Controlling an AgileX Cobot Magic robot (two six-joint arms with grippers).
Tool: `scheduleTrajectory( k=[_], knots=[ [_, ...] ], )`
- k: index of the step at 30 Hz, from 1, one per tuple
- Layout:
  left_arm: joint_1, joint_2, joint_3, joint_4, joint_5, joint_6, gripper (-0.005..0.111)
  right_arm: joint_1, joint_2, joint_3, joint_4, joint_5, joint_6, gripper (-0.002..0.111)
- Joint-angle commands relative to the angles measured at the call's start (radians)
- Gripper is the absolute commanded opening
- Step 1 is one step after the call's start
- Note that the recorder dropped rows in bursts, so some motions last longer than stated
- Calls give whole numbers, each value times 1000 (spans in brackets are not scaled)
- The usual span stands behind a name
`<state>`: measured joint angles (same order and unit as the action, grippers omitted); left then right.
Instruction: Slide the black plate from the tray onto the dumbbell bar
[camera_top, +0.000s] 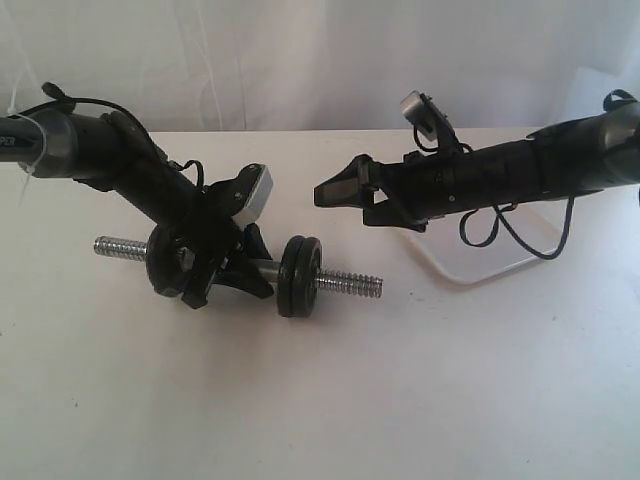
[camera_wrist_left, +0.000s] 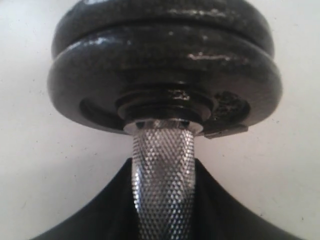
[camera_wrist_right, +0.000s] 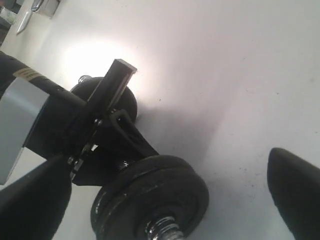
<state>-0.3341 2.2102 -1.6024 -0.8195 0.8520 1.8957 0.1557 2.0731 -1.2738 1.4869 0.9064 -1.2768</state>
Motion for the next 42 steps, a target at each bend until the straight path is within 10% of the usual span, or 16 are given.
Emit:
scheduleTrajectory(
  k=[1, 27, 31, 39, 42],
  knots=[
    [4, -69, -16, -925, 40, -13, 0, -10, -18, -4, -11, -2, 3, 105],
    [4, -69, -16, -925, 38, -26, 0, -77, -278, -4, -302, -59, 208, 102],
    [4, -69, -16, -925, 38, -37, 0, -77, -305, -4, -372, -91, 256, 81],
    [4, -69, -16, -925, 30, -37, 0, -77, -331, -4, -570, -168, 353, 5],
    [4, -69, -16, -925, 30, -37, 0, -77, -339, -4, -646, -191, 409, 0]
  ],
)
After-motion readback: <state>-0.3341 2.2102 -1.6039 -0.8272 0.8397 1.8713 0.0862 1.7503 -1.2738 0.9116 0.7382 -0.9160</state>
